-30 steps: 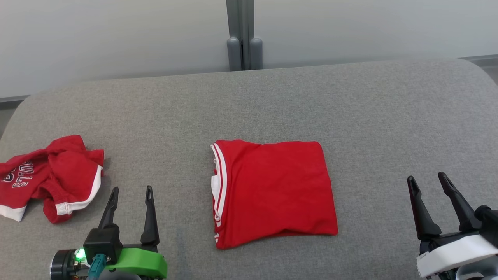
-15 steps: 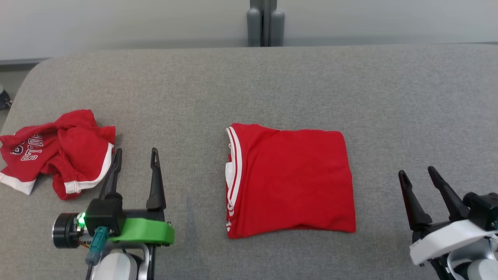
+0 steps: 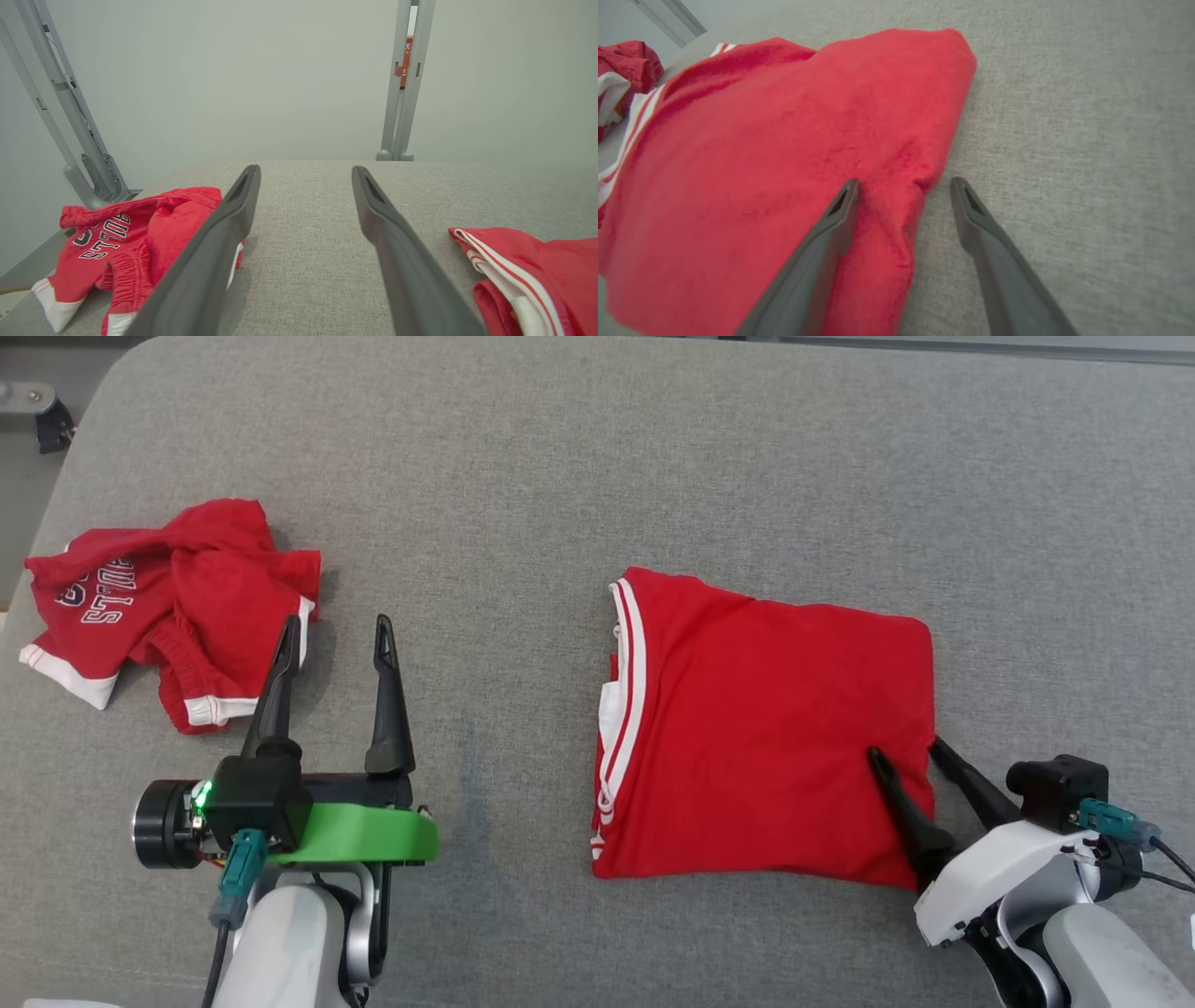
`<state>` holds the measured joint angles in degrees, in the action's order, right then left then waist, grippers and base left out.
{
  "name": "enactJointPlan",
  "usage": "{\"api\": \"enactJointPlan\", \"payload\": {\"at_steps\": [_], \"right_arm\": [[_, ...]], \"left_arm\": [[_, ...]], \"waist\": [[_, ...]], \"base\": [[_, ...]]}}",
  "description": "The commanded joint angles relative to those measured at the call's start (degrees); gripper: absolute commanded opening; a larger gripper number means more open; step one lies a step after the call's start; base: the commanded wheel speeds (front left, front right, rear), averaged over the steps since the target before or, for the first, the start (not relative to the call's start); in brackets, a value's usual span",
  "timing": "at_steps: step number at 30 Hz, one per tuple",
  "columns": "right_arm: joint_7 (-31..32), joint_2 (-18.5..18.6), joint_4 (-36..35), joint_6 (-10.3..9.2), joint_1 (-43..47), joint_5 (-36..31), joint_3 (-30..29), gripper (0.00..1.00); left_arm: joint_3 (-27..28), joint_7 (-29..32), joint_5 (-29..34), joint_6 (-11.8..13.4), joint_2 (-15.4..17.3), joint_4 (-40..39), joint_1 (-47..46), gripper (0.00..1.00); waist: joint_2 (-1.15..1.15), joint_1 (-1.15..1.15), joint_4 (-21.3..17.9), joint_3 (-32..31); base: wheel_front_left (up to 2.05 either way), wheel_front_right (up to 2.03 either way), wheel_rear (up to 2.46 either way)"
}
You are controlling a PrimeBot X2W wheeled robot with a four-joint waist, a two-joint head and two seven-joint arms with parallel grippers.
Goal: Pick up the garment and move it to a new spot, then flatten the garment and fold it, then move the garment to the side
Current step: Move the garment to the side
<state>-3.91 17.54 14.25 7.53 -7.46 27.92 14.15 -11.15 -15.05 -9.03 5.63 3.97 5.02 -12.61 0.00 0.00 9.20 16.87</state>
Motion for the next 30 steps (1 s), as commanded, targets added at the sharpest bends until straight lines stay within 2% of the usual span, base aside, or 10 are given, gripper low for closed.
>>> {"api": "enactJointPlan", "payload": {"at_steps": [1, 2, 6, 13, 17, 20, 24, 30], "right_arm": [[0.1, 0.8, 0.5, -0.08, -1.0, 0.7, 0.4, 0.23], [0.5, 0.8, 0.8, -0.09, -1.1, 1.2, 1.0, 0.00], [0.1, 2.0, -0.3, -0.08, -2.6, 2.4, 3.4, 0.00], [-1.3, 3.9, -1.8, -0.10, -8.0, 3.2, 6.3, 0.00], [-1.8, 6.7, -0.5, -0.10, -12.7, 3.8, 5.9, 0.00], [-1.5, 10.2, 2.3, -0.10, -17.6, 4.4, 4.7, 0.00], [-1.0, 14.4, 7.2, -0.11, -24.9, 5.9, 4.9, 0.00], [-2.6, 21.7, 16.9, -0.10, -34.0, 8.0, 2.8, 0.00]], "left_arm": [[0.3, -0.1, 0.7, -0.1, -0.2, -0.1, -0.9, 1.00], [0.5, -0.1, 0.9, -0.1, -0.3, -0.1, -0.9, 1.00], [1.4, -0.1, 1.7, -0.1, 0.1, -0.7, -0.1, 1.00], [2.6, -0.2, 3.0, -0.5, 1.4, -2.5, 0.2, 1.00], [2.0, -0.1, 4.1, -1.3, 2.1, -3.3, -1.9, 1.00], [0.9, 0.0, 5.1, -2.2, 2.7, -3.9, -4.3, 1.00], [-0.9, 1.1, 6.5, -3.5, 3.7, -5.2, -8.5, 1.00], [-4.0, 2.0, 8.4, -5.0, 3.2, -7.2, -14.4, 1.00]], "waist": [[0.00, 0.00, 0.9, 1.2], [0.00, 0.00, 0.7, 1.2], [0.00, 0.00, -2.1, 1.2], [0.00, 0.00, -11.0, 2.1], [0.00, 0.00, -15.6, 4.1], [0.00, 0.00, -18.1, 7.2], [0.00, 0.00, -19.7, 12.1], [0.00, 0.00, -18.3, 18.3]], "base": [[0.00, 0.00, 0.00], [0.00, 0.00, 0.00], [0.00, 0.00, 0.00], [0.00, 0.00, 0.00], [0.00, 0.00, 0.00], [0.00, 0.00, 0.00], [0.00, 0.00, 0.00], [0.00, 0.00, 0.00]]}}
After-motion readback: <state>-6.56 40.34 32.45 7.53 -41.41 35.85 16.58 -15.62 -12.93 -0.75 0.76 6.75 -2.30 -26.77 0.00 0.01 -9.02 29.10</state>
